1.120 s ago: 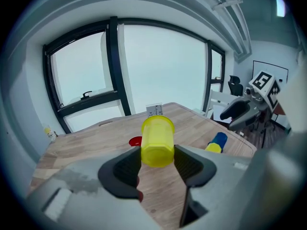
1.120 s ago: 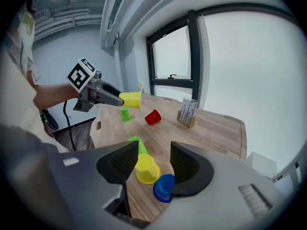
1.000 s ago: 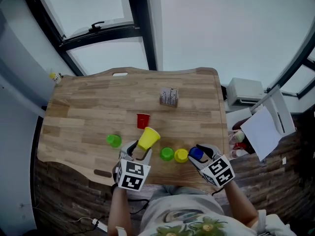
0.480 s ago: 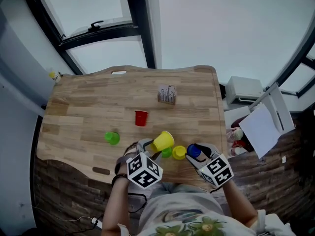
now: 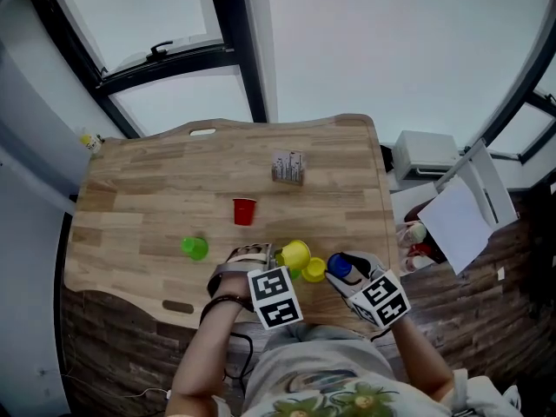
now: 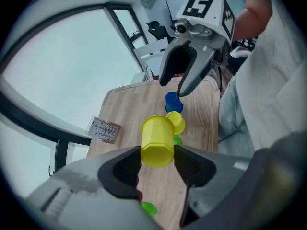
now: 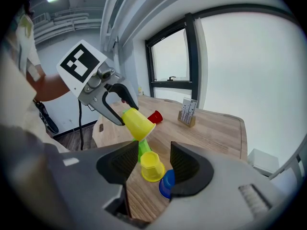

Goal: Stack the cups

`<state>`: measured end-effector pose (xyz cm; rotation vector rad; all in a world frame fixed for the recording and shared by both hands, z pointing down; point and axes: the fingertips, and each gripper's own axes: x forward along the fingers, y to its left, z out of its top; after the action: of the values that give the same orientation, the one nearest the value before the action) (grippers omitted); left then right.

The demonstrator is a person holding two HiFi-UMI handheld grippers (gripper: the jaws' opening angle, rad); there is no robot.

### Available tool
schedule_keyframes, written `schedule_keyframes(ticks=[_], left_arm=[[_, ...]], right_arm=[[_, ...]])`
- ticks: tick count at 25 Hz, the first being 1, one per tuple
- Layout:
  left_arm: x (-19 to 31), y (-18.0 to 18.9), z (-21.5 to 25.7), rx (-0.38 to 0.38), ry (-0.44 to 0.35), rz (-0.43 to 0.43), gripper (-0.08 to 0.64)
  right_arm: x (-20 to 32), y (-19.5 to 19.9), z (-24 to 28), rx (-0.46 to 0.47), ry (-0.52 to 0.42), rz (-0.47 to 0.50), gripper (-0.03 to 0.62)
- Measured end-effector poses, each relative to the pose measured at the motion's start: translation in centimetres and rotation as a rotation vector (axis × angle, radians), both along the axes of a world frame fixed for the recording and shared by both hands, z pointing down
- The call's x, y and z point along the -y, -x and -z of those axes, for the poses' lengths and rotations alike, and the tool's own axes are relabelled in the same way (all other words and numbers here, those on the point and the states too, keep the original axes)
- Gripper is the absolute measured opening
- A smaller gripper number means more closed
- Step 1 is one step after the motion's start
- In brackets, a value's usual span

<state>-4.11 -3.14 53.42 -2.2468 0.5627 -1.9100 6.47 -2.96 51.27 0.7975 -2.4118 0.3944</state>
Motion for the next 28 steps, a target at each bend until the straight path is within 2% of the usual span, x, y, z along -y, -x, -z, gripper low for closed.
schedule_keyframes(ticks=[6,15,22,28], left_arm=[[0.3,-1.2,-0.6,0.216,-0.018,-0.18,0.227],[-0.6,-2.3,-2.1,0.397,0.022,-0.337,0.227],[-0.4,-3.5,-2.3,0.411,0.003,-0.372,0.229],[-0.3,-4.8,-2.1,0.318,0.0,-0.345,0.305]], right_arm=[[0.1,-0.3,-0.1,0.004,0.006,-0.021,0.212],[0.3,-0.8,-0.2,0.008,0.01,-0.042,0.212],[0.2,-1.3,-0.6,0.004,0.024,-0.054,0.212],[0.3,-1.3,-0.9,0.003,0.031,-0.054,0.212]])
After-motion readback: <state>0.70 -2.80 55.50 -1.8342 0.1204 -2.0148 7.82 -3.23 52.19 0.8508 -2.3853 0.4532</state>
